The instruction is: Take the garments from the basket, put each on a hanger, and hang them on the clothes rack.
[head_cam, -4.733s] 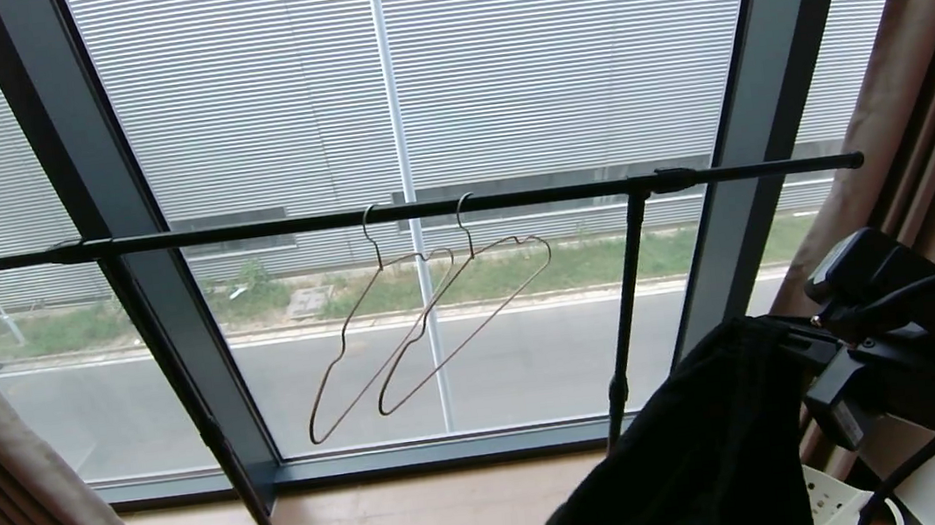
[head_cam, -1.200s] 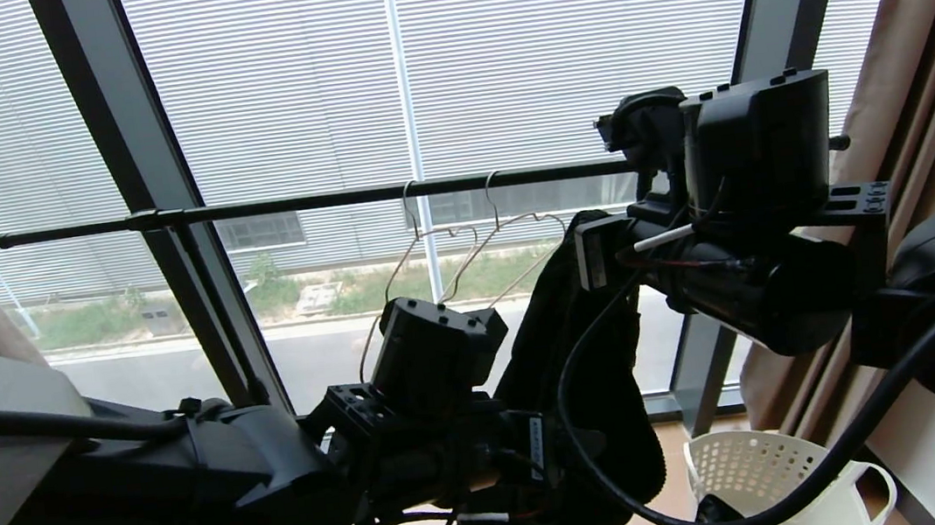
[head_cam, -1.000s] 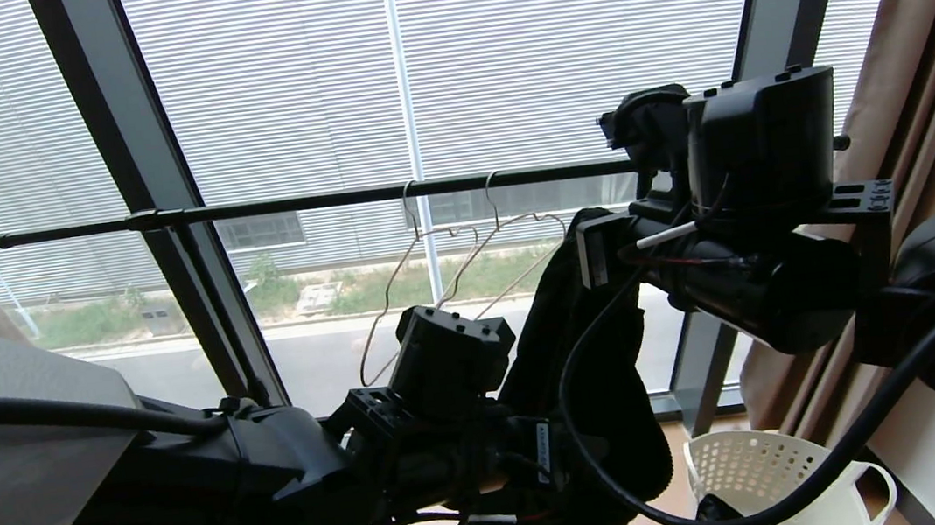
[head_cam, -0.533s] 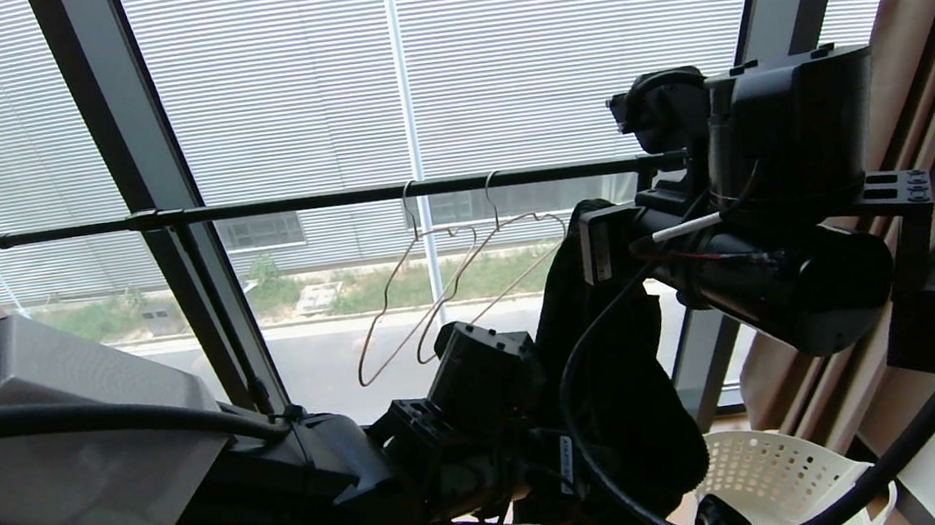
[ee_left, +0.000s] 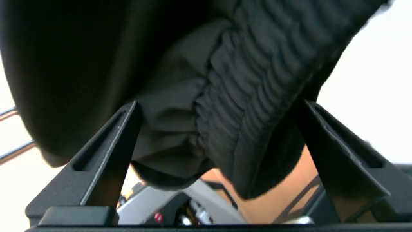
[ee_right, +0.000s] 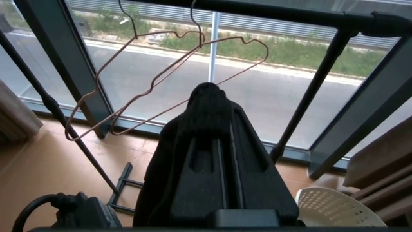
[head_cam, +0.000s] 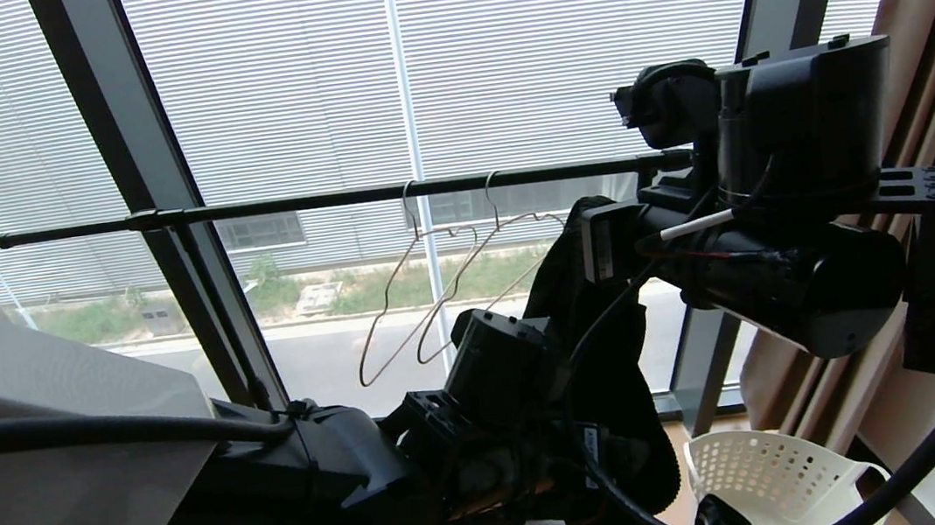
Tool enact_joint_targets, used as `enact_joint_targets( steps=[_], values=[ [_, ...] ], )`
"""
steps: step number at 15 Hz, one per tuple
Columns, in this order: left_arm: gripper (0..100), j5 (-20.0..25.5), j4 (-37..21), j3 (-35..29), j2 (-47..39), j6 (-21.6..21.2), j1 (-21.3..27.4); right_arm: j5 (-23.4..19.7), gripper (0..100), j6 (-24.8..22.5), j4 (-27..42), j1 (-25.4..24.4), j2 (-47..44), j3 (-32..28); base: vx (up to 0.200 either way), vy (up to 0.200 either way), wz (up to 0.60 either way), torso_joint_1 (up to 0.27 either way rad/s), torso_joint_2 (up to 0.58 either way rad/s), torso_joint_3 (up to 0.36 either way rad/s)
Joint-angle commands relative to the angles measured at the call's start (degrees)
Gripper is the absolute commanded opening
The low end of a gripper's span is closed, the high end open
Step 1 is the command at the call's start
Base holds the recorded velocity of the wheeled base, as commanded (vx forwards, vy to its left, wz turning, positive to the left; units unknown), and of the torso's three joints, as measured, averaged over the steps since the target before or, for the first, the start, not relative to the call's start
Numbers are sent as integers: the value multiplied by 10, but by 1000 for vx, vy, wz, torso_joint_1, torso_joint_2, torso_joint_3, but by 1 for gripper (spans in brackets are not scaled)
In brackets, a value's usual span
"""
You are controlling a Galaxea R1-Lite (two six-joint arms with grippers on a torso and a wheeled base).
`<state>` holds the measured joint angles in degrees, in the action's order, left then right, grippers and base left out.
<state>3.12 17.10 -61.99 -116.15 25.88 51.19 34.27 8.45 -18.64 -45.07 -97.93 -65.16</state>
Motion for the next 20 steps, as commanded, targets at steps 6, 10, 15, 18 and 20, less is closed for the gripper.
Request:
enact_joint_targets(
  steps=[6,10,15,18,20],
  values=[
    [100,-29,-42,80,15,0,8,0,0,-3,1,38,39,-15,0,0,0,0,0,0],
    [100,-58,-42,142,89,0,9,-2,0,-4,1,78,34,-23,0,0,0,0,0,0],
    [0,-104,-41,193,170,-2,-22,-4,0,-4,1,89,30,-25,0,0,0,0,0,0],
    [0,-125,-41,190,187,-10,-57,-4,0,-4,2,89,28,-16,0,0,0,0,0,0],
    [0,-127,-42,180,206,-43,-98,-5,0,-5,1,87,31,11,0,0,0,0,0,0]
  ],
)
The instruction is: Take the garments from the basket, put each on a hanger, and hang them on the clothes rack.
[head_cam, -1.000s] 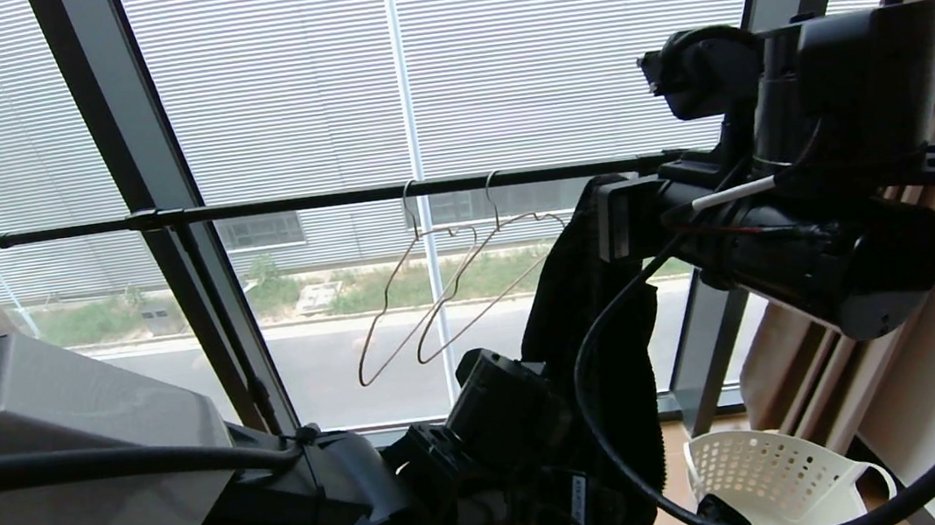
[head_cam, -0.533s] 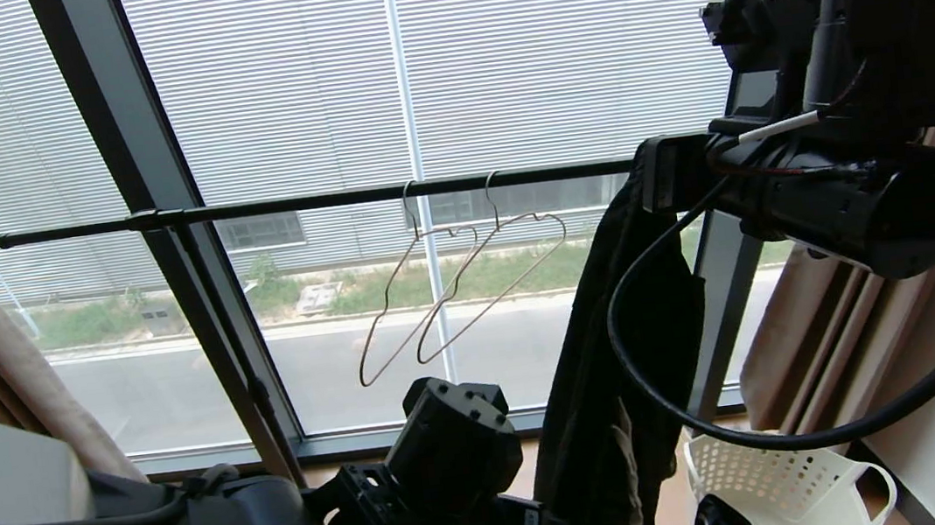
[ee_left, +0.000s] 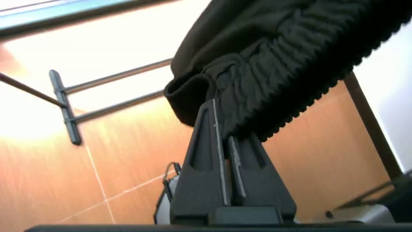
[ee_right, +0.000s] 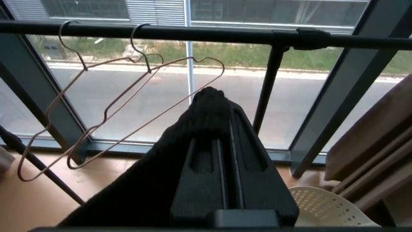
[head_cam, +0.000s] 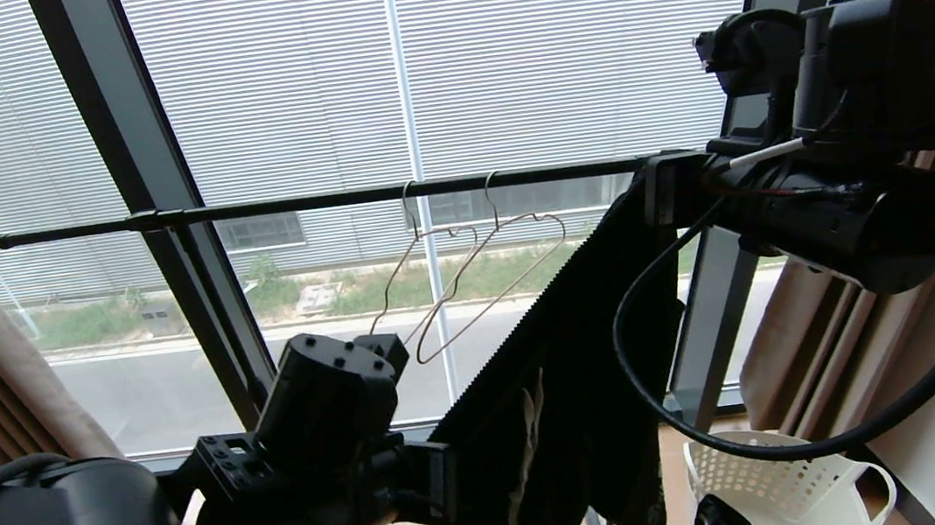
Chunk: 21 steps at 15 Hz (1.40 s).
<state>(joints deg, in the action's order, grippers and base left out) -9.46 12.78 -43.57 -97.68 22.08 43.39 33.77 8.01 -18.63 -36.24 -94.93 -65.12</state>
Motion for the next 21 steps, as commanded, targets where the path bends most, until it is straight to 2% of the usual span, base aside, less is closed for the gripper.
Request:
enact_joint_targets(
  steps=[1,2,4,6,8,10,12,15,16,18,19,21],
  values=[
    [0,-2,-6,-23,23,-12,-38,1,0,-1,2,-5,4,34,0,0,0,0,0,0],
    [0,-1,-11,-29,24,-12,-41,1,0,-1,2,-8,4,44,0,0,0,0,0,0],
    [0,-1,-81,-74,43,-12,-54,1,0,-3,3,-33,33,105,0,0,0,0,0,0],
    [0,4,-157,-114,54,-21,-72,1,0,-9,-2,-40,39,139,0,0,0,0,0,0],
    [0,13,-201,-142,53,-36,-84,-4,0,-4,-6,-57,40,164,0,0,0,0,0,0],
    [0,18,-205,-151,53,-47,-86,-11,0,5,-9,-60,21,171,0,0,0,0,0,0],
    [0,18,-213,-157,53,-52,-85,-36,0,10,-9,-68,15,186,0,0,0,0,0,0],
    [0,19,-214,-187,55,-56,-86,-49,0,5,-4,-69,48,233,0,0,0,0,0,0],
    [0,21,-214,-207,52,-72,-89,-56,0,-8,-3,-69,66,252,0,0,0,0,0,0],
    [0,45,-215,-261,33,-109,-94,-75,0,-75,2,-71,126,293,0,0,0,0,0,0],
    [0,45,-221,-297,14,-119,-93,-100,0,-104,2,-85,160,315,0,0,0,0,0,0],
    [0,46,-252,-377,-24,-127,-89,-130,0,-127,24,-132,205,346,0,0,0,0,0,0]
  ],
)
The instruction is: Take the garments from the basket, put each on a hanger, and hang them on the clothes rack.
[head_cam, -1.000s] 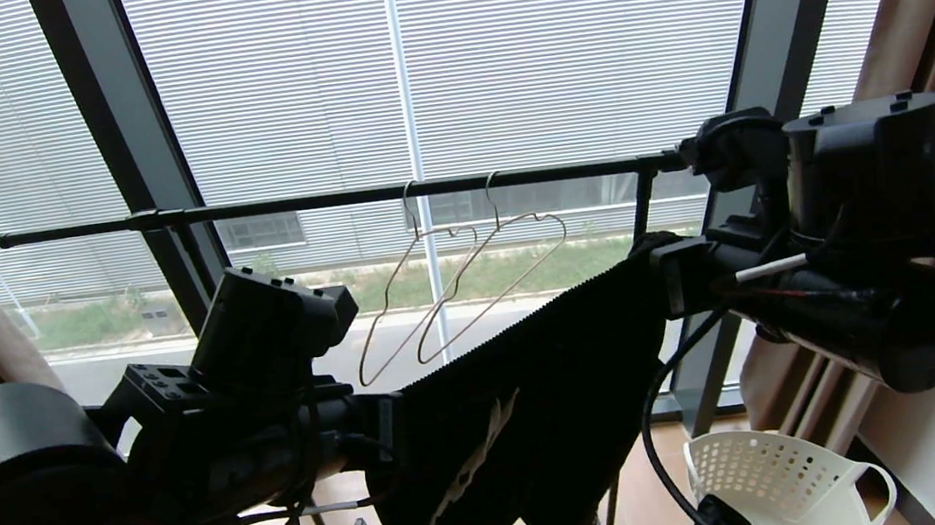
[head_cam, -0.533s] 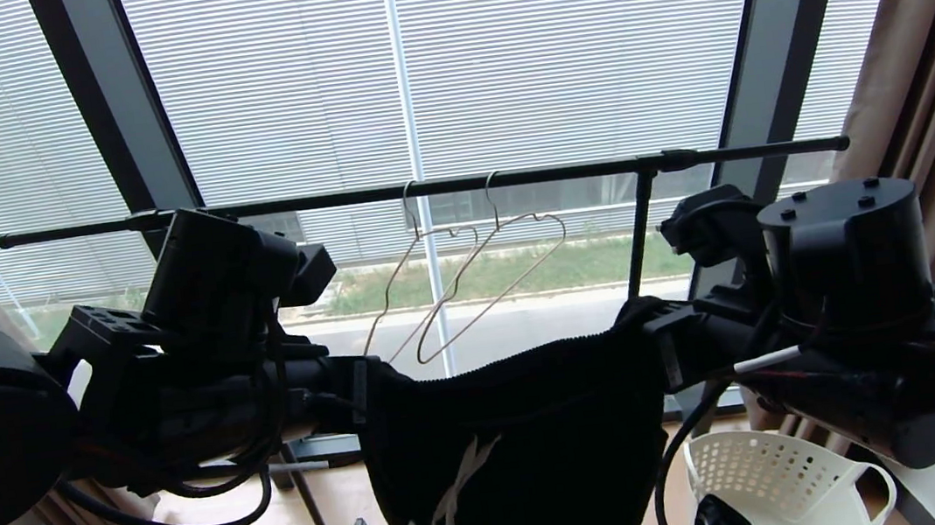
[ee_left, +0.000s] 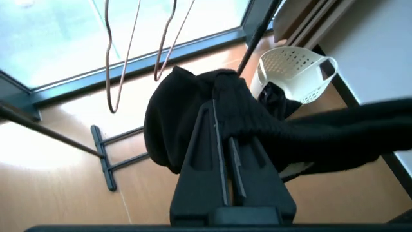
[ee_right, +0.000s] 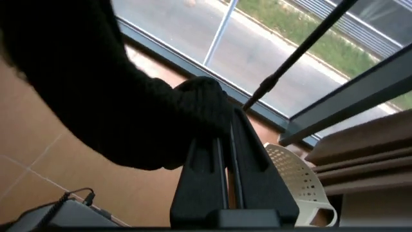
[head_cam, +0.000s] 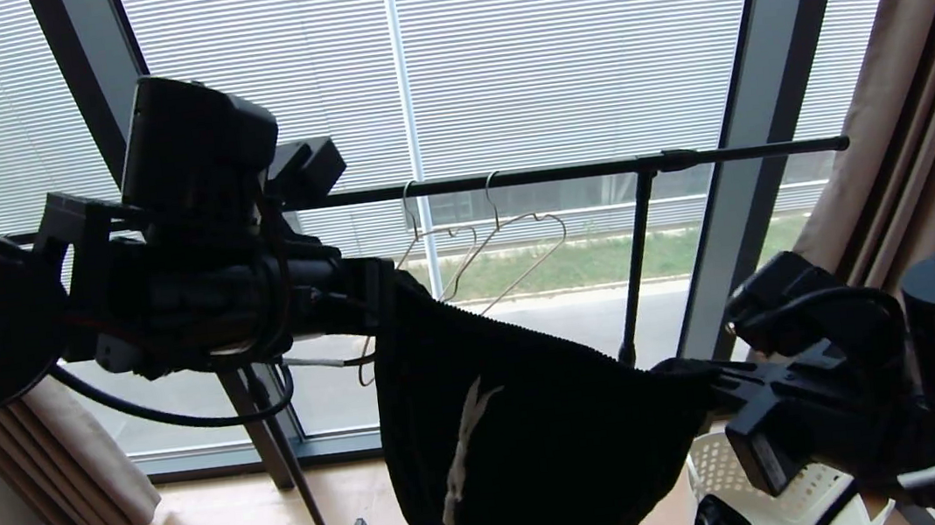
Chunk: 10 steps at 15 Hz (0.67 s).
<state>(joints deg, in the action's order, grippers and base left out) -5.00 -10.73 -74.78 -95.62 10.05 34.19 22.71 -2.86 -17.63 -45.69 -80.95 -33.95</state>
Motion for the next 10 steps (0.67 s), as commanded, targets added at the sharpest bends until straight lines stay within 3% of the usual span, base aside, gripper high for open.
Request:
enact_joint_targets(
  steps=[1,4,6,8,10],
  values=[
    [0,3,-29,-99,-62,-6,8,-23,0,-26,37,-61,72,41,0,0,0,0,0,0],
    [0,3,-47,-199,-114,-6,32,-39,0,-26,56,-167,54,37,0,0,0,0,0,0],
    [0,3,-59,-233,-130,-13,41,-39,0,-11,51,-210,15,8,0,0,0,0,0,0],
    [0,3,-69,-269,-142,-14,54,-35,0,65,51,-261,-55,-57,0,0,0,0,0,0],
    [0,4,-86,-285,-141,-14,65,-28,0,124,40,-273,-114,-112,0,0,0,0,0,0]
  ],
)
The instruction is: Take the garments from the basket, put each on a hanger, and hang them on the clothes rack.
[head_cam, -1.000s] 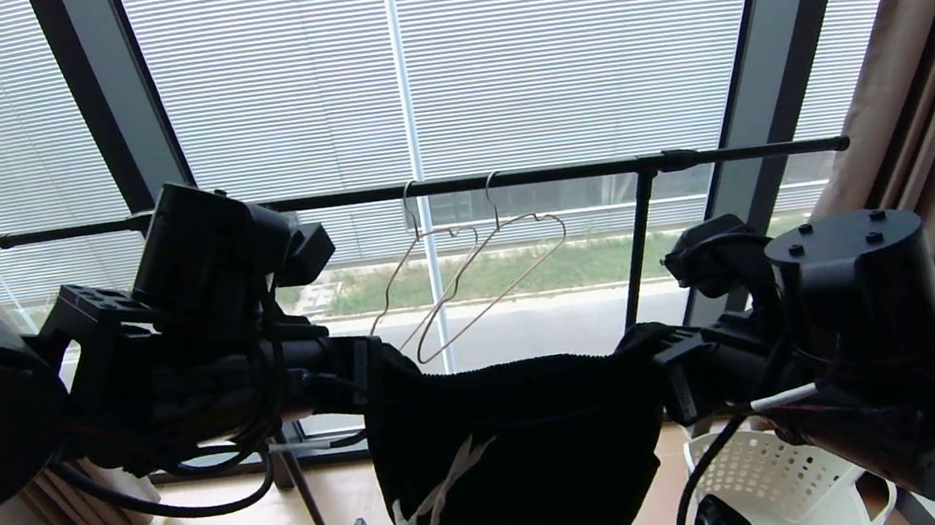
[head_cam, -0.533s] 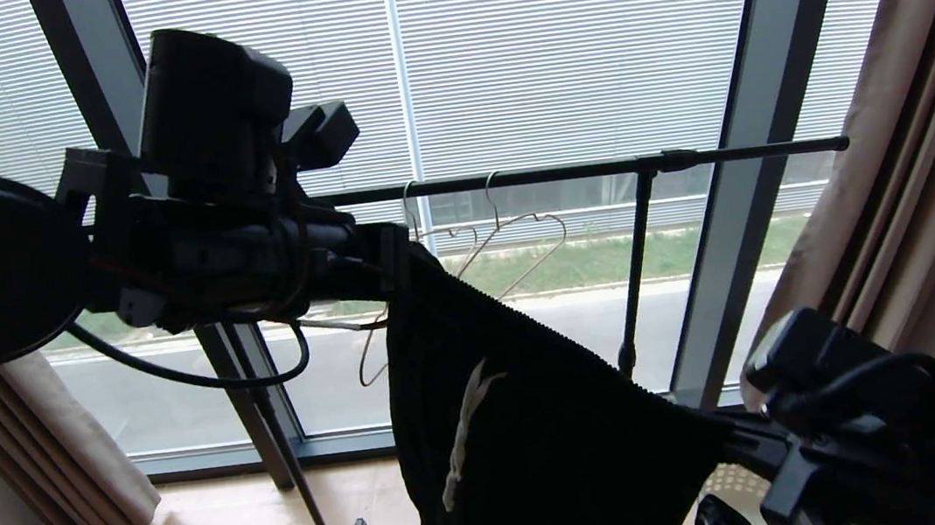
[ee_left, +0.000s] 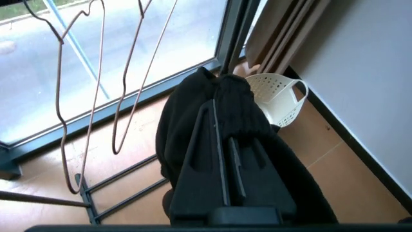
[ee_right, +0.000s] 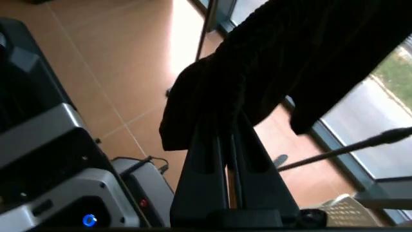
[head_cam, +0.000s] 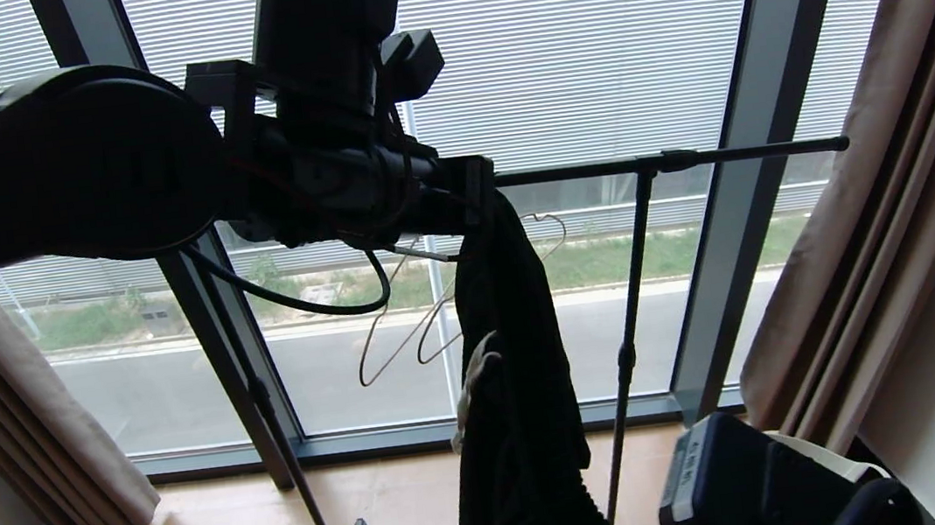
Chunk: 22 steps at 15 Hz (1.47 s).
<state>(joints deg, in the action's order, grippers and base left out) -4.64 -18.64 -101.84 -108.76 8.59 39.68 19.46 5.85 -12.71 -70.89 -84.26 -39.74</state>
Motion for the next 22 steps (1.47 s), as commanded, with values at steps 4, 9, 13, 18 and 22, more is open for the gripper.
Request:
enact_joint_targets(
  steps=[4,9,13,18,22],
  values=[
    [0,1,-15,-10,-4,0,20,56,0,83,-76,-29,-138,-92,0,0,0,0,0,0],
    [0,13,-40,59,60,-10,-21,79,0,96,-71,8,-31,20,0,0,0,0,0,0],
    [0,45,-40,183,163,-38,-45,84,0,95,-21,159,26,64,0,0,0,0,0,0],
    [0,45,-39,330,254,-60,3,84,0,90,-23,263,-64,-68,0,0,0,0,0,0],
    [0,46,-38,447,288,-48,99,84,0,90,-21,267,-202,-277,0,0,0,0,0,0]
  ],
)
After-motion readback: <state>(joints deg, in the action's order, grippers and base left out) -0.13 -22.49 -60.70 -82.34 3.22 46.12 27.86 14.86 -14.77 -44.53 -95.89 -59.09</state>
